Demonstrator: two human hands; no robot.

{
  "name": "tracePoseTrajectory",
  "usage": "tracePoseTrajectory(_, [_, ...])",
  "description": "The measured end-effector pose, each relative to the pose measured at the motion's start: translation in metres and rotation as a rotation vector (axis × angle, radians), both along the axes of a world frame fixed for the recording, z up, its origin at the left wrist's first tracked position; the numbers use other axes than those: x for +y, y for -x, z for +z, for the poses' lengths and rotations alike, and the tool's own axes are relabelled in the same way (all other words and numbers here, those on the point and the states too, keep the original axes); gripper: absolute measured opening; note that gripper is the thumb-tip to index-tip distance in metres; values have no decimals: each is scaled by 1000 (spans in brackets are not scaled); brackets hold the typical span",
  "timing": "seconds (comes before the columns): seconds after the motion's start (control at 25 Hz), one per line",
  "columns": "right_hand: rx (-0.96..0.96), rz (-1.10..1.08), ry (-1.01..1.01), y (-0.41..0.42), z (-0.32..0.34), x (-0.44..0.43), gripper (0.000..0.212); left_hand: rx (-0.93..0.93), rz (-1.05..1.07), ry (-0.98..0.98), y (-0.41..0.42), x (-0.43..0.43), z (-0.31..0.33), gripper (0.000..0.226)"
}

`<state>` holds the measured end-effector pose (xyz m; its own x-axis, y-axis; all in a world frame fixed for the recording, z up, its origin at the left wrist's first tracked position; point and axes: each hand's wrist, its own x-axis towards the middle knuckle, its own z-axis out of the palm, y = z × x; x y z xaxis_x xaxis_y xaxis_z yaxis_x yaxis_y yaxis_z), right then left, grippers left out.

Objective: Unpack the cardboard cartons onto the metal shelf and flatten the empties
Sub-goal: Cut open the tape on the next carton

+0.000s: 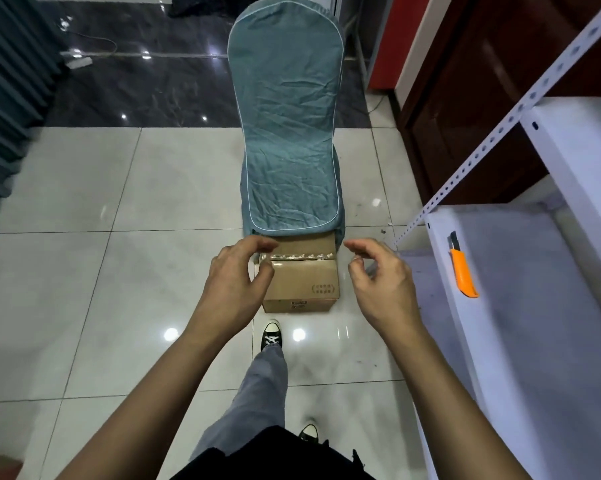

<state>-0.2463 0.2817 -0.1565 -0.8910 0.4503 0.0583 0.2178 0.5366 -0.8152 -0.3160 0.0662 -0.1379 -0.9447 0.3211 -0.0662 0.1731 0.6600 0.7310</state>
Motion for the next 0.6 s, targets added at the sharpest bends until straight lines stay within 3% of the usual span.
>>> tracePoseTrajectory(0.32, [-92, -48, 39, 113, -33, 5, 31, -94, -37, 63, 116, 7, -34, 29])
tracePoseTrajectory(0.6, [-226, -64, 36, 138, -92, 20, 30, -172, -79, 90, 156, 27, -86, 28])
